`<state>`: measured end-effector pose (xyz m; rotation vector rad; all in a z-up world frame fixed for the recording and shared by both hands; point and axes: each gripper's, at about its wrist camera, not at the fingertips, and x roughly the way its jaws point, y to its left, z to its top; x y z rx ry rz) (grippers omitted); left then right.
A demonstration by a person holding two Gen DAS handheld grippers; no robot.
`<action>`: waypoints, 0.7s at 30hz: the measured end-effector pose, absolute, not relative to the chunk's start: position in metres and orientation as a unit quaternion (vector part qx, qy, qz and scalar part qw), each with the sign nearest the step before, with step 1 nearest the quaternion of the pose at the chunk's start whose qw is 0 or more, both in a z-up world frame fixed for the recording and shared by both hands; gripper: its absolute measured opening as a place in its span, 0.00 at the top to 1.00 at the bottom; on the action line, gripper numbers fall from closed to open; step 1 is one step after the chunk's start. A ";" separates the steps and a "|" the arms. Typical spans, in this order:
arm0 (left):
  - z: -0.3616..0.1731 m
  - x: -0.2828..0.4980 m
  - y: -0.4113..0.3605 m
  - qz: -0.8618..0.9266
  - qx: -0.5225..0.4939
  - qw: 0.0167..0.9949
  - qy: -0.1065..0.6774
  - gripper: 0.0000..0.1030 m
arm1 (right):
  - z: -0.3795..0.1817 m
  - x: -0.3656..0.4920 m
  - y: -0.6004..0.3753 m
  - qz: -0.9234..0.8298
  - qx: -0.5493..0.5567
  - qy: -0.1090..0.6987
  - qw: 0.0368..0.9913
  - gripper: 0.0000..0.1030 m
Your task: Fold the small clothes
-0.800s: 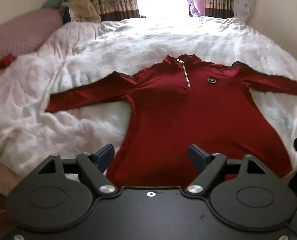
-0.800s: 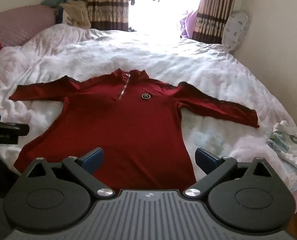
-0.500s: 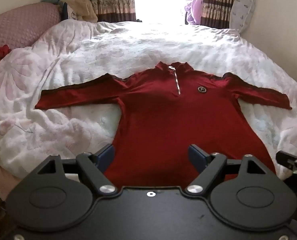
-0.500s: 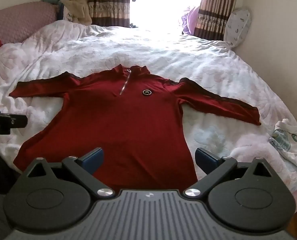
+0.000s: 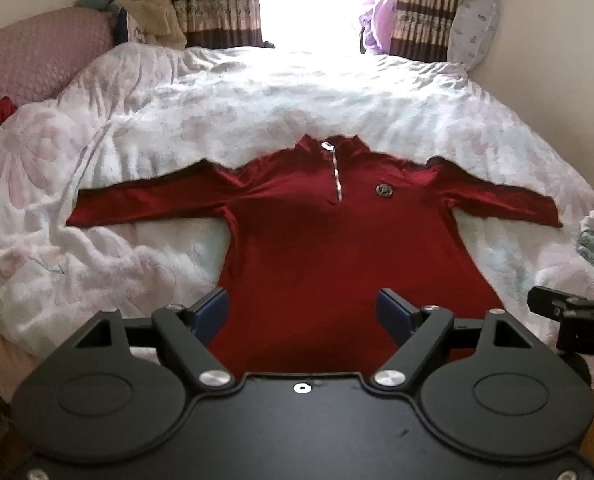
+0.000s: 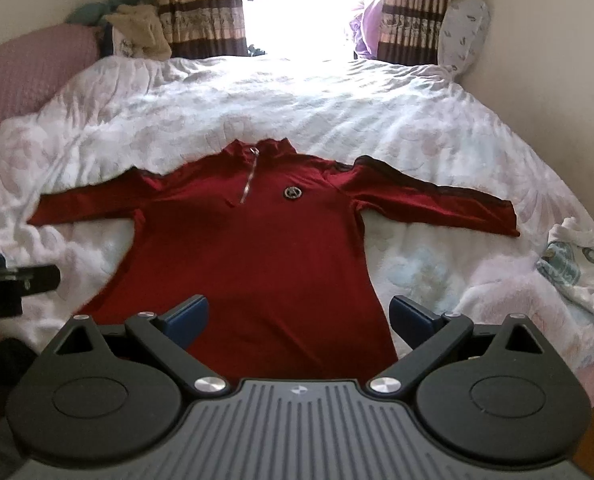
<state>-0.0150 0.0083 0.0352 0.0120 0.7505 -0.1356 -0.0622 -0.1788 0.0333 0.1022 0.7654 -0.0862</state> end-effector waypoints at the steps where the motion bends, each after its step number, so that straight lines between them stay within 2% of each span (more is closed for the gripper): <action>1: 0.039 -0.018 0.009 -0.066 0.002 0.930 0.362 0.20 | 0.037 -0.065 -0.178 -0.042 0.052 0.369 0.927 0.00; 21: 0.076 -0.046 0.003 -0.065 0.003 0.935 0.348 0.20 | 0.067 -0.088 -0.168 -0.054 0.017 0.349 0.936 0.00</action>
